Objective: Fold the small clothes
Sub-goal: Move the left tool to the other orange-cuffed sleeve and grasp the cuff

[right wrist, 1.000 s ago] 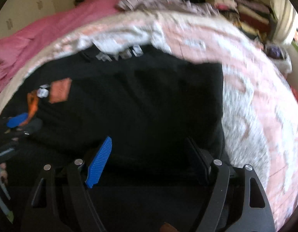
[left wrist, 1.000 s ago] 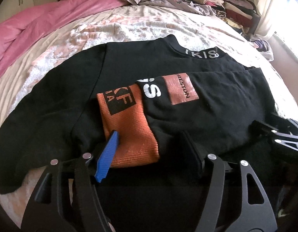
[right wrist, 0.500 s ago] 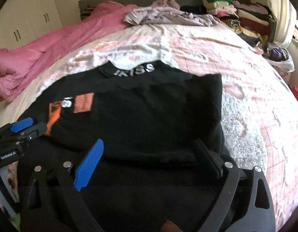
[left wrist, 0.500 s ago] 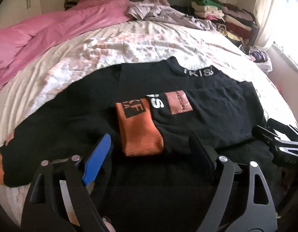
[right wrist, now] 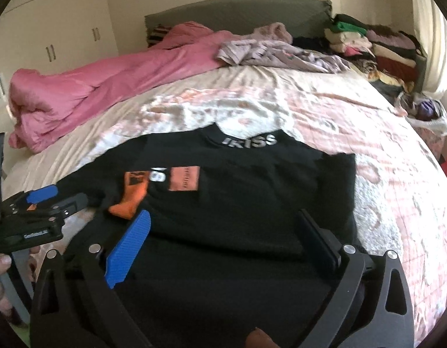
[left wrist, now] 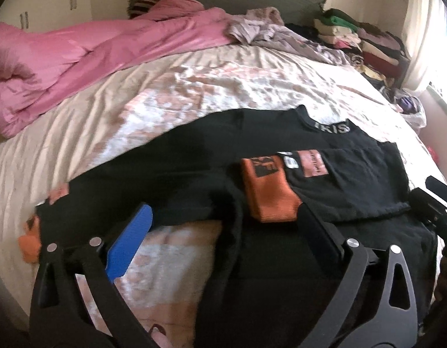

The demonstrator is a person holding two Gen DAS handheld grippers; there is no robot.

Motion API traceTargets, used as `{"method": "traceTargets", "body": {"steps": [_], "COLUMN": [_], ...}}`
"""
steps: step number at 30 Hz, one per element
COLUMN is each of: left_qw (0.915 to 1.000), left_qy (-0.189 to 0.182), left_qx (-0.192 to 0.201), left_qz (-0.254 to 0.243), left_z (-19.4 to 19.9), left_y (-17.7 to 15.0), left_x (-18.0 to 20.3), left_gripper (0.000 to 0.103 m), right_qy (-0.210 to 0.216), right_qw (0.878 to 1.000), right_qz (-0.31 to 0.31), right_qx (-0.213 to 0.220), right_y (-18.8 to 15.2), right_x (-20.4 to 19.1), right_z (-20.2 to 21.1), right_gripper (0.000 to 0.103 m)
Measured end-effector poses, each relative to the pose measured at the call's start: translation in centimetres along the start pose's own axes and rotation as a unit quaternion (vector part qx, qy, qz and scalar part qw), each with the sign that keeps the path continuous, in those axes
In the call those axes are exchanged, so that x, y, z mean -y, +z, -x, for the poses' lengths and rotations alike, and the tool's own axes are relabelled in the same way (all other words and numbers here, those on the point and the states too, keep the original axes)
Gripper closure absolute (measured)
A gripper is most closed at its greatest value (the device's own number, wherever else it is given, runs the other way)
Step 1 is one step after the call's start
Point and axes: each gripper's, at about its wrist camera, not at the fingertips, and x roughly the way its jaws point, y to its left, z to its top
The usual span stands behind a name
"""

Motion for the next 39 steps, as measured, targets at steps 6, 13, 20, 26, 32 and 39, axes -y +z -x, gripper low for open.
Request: {"method": "traceTargets", "body": {"steps": [6, 13, 20, 26, 32, 39], "left_qw": [0.9995, 0.9973, 0.9925, 0.9871, 0.9812, 0.9736], "left_qy": [0.02, 0.055, 0.087, 0.112, 0.122, 0.134], "left_qx": [0.017, 0.025, 0.014, 0.009, 0.002, 0.001], "left_qz": [0.018, 0.042, 0.084, 0.114, 0.15, 0.185], "left_z": [1.3, 2.2, 2.3, 2.7, 2.9, 3.3], "left_y": [-0.2, -0.8, -2.1, -3.4, -4.5, -5.2], "left_x": [-2.7, -6.0, -10.2, -13.4, -16.3, -19.1], "left_gripper": [0.009, 0.009, 0.009, 0.009, 0.009, 0.009], "right_qy": [0.013, 0.033, 0.062, 0.076, 0.092, 0.104], "right_qw": [0.999, 0.997, 0.995, 0.992, 0.989, 0.985], "right_qz": [0.03, 0.064, 0.08, 0.096, 0.113, 0.138], "right_qx": [0.005, 0.005, 0.002, -0.001, -0.005, -0.01], "right_y": [0.5, 0.8, 1.1, 1.3, 1.5, 1.4], "right_x": [-3.0, -6.7, -9.6, -12.0, -14.4, -17.3], "right_z": [0.3, -0.1, -1.0, -1.7, -2.8, -3.9], "right_gripper": [0.004, 0.004, 0.004, 0.004, 0.004, 0.004]}}
